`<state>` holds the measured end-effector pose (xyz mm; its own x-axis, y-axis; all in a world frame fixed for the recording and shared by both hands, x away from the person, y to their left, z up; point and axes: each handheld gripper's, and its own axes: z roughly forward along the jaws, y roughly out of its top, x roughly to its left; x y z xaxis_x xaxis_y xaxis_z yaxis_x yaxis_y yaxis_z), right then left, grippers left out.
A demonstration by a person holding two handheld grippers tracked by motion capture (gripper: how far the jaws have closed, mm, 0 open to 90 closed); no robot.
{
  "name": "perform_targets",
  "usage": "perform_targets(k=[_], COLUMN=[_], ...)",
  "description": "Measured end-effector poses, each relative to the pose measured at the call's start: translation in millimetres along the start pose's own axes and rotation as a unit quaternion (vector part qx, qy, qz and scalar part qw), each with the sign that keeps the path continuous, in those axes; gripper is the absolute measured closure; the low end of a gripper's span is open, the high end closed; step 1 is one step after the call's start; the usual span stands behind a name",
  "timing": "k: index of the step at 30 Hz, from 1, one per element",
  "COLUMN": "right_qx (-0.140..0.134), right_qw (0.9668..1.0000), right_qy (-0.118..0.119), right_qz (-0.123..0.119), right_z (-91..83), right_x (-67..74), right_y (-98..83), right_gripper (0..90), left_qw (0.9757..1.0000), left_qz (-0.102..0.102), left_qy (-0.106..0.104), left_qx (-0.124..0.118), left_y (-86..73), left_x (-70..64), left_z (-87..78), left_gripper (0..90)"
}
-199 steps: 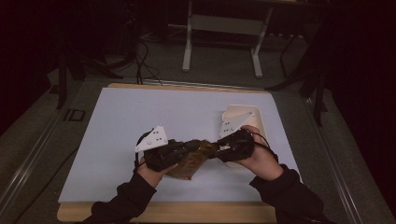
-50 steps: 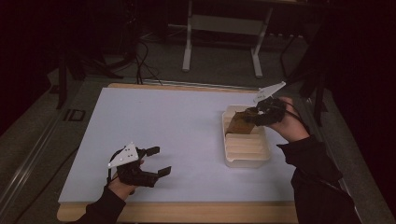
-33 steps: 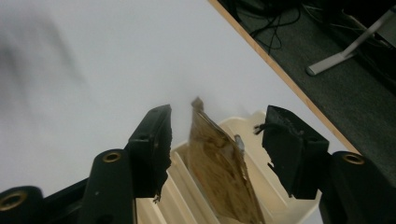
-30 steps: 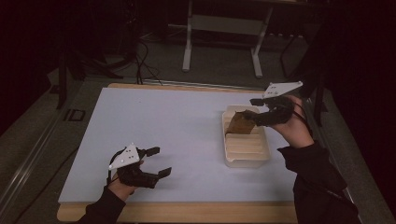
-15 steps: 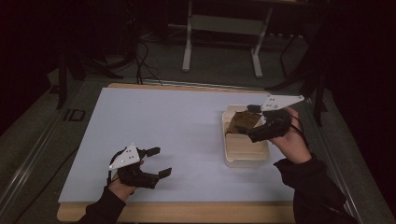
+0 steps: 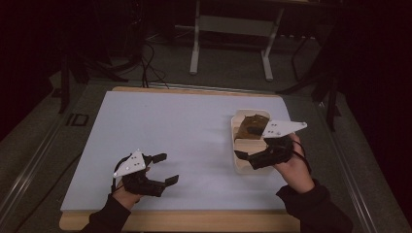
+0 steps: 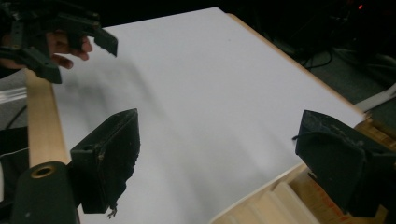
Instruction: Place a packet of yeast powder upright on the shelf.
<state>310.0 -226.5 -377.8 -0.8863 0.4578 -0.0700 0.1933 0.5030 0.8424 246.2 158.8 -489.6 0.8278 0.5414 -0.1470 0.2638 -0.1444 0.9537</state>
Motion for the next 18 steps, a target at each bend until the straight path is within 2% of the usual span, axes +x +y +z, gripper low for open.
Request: perform_targets(k=[6,12,18], right_qx=[-0.009,-0.021,-0.02], right_qw=[0.9999,0.9993,0.9992], right_qy=[-0.004,-0.006,-0.009], right_qz=[0.009,0.03,0.032], right_z=[0.0,-1.8,1.2], right_x=[11.0,21.1,35.9], right_y=[-14.0,-31.3,-47.1], right_gripper=[13.6,13.7,13.7], left_qw=[1.0,1.0,1.0], left_qz=[0.003,0.003,0.003], left_qy=[0.0,-0.001,-0.001], left_qx=[0.0,0.0,0.0], left_y=[0.7,0.4,0.1], left_x=[-0.7,-0.8,-1.5], left_z=[-0.4,-0.4,0.0], left_gripper=[14.4,14.4,14.4])
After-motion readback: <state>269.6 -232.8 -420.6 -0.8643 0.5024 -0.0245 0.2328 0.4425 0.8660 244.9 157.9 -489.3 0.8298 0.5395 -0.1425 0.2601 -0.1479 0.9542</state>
